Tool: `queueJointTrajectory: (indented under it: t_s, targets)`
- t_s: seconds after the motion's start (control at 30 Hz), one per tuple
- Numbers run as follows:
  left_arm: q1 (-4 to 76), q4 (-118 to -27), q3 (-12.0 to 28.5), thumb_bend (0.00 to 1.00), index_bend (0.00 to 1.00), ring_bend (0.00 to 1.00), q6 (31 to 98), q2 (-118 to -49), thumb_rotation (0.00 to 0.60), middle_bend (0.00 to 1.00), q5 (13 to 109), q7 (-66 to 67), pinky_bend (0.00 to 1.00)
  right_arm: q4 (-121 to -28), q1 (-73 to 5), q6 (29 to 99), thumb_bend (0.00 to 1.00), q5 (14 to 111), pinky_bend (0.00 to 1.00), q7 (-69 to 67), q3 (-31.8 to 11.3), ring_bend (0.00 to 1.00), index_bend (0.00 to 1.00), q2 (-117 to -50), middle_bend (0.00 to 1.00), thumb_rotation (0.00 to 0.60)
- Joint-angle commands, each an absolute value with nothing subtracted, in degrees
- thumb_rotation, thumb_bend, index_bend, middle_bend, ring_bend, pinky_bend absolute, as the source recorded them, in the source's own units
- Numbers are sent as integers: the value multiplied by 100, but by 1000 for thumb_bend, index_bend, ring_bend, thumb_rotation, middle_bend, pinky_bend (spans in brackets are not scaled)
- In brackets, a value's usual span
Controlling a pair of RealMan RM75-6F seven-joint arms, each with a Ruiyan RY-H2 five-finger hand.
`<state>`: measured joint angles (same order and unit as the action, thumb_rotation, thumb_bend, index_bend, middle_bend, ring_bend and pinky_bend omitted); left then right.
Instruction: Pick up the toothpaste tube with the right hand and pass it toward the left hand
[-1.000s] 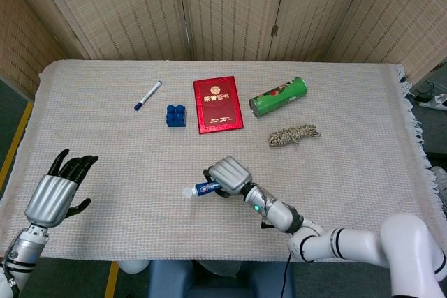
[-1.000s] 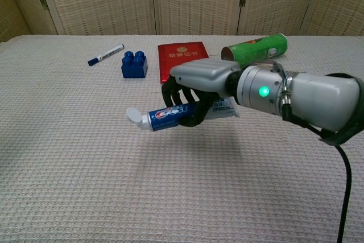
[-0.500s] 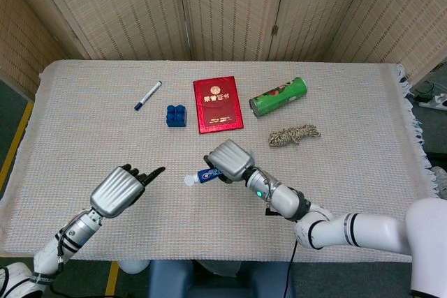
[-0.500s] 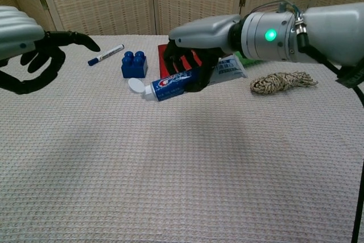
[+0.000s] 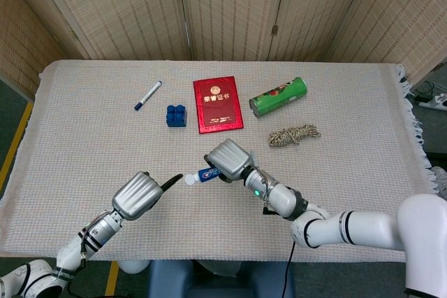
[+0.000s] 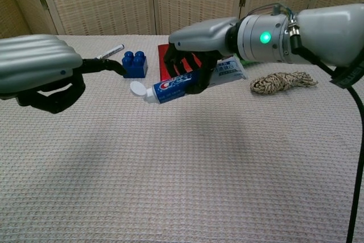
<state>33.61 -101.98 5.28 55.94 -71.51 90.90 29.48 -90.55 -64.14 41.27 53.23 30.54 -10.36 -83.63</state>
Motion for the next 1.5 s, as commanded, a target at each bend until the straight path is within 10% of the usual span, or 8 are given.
queueJointTrajectory:
  t_s: [0.03, 1.07, 1.5]
  targets:
    - [3385, -10196, 492, 819, 148, 826, 5591, -7193, 600, 877, 9063, 2988, 738, -9013, -6419, 4143, 684, 5351, 593, 2989, -1001, 674, 739, -8389, 600, 600]
    - [3402, -10183, 409, 817, 107, 793, 5960, -7281, 600, 872, 8545, 2785, 737, -8833, -5996, 4296, 700, 6481, 606, 949, -1168, 689, 759, -8404, 616, 600]
    - [2993, -10352, 895, 279, 41, 213, 7126, -6887, 600, 224, 8734, -938, 298, -8534, -5390, 4795, 700, 7418, 605, -1096, -1126, 685, 759, -8799, 616, 600]
